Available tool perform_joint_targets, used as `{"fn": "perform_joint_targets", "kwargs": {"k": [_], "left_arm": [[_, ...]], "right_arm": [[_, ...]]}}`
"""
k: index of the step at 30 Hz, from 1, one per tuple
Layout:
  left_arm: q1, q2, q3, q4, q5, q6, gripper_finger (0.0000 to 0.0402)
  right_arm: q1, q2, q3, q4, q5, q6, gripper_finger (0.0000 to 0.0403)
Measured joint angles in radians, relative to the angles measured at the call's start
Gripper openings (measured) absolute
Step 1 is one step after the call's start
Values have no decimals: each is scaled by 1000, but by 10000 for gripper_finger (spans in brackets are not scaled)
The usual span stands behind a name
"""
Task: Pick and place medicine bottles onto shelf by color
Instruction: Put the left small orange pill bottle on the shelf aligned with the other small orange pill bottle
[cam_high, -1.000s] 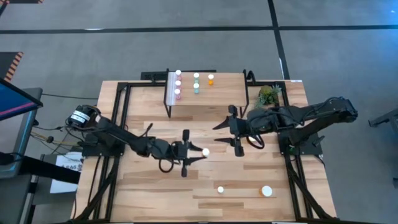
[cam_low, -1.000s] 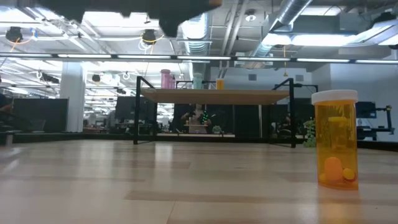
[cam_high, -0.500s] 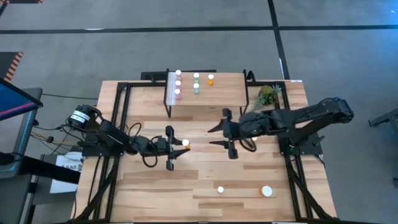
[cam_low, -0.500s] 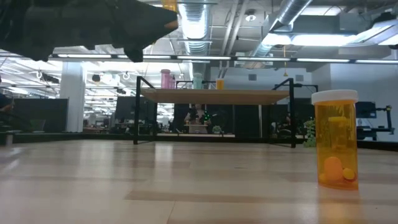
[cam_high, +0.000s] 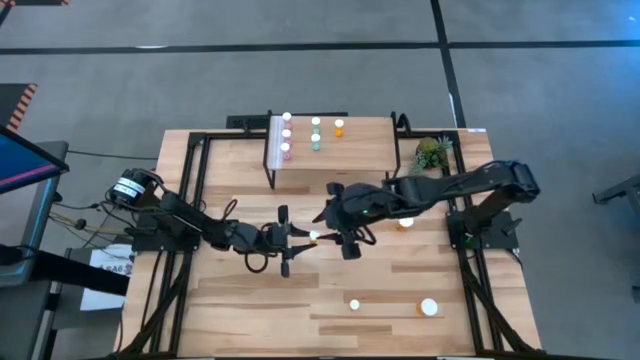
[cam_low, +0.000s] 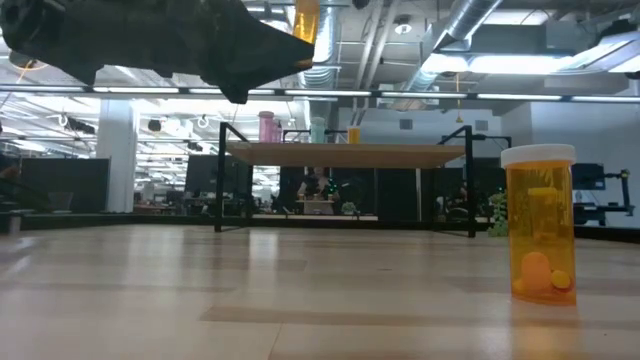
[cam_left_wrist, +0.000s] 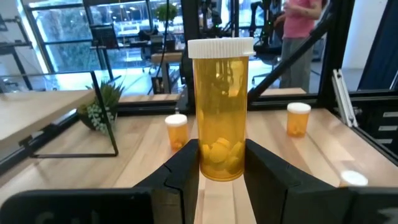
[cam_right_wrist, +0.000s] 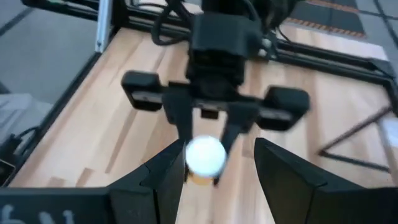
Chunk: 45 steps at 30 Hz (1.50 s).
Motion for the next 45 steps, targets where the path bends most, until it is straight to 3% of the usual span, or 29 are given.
{"fn": "perform_joint_targets", "kwargs": {"k": [6, 29, 45], "left_arm": [[0, 0, 0, -13, 0, -4, 96], [-1, 0, -2, -1, 13, -13, 96], [0, 0, -1, -30, 19, -29, 96]], "right_arm": [[-11, 61, 26, -5, -113, -4, 214], [-35, 105, 27, -35, -115, -33, 214], [-35, 116, 25, -32, -151, -32, 188]]}}
